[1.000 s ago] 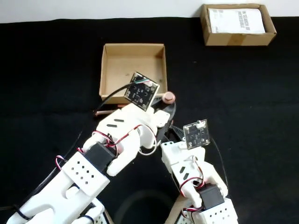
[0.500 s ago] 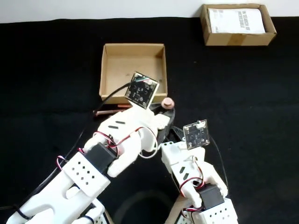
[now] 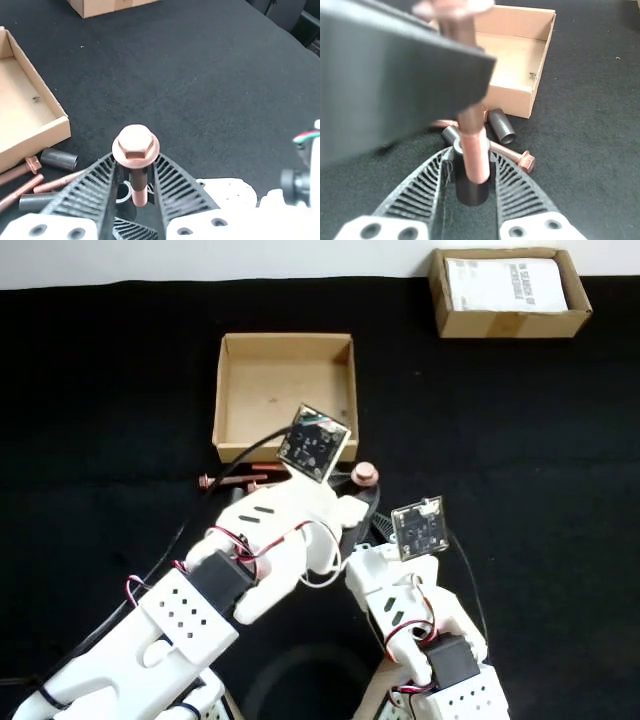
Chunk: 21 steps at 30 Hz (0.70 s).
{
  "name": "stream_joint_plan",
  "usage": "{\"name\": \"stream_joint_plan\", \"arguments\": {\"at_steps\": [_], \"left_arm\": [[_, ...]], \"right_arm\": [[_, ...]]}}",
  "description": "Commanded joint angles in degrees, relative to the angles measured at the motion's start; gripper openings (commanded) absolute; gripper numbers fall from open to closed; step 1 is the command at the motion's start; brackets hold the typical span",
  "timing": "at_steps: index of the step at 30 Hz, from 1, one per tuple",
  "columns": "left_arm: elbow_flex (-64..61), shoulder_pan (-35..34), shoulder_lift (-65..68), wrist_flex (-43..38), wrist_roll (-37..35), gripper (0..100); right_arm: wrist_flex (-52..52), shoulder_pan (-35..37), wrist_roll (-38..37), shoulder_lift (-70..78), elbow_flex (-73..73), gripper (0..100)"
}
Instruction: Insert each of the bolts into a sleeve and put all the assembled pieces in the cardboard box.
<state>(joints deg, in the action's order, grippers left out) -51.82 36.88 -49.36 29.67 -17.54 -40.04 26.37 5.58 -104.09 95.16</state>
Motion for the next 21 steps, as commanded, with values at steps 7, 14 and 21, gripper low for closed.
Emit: {"name": "stream_joint_plan", "arguments": {"at_steps": [7, 14, 21], "left_arm": [[6.02, -2.51, -0.13, -1.14, 0.00, 1], [0.84, -1.36, -0.31, -1.41, -0.26, 1], [0.48, -1.27, -0.04, -1.49, -0.26, 1]], "right_arm": [[1.27, 0.40, 0.09, -0.75, -0.66, 0.7], [1.27, 0.40, 0.09, -0.75, -0.66, 0.7], [1.27, 0.40, 0.09, -0.84, -0.75, 0.7]]}}
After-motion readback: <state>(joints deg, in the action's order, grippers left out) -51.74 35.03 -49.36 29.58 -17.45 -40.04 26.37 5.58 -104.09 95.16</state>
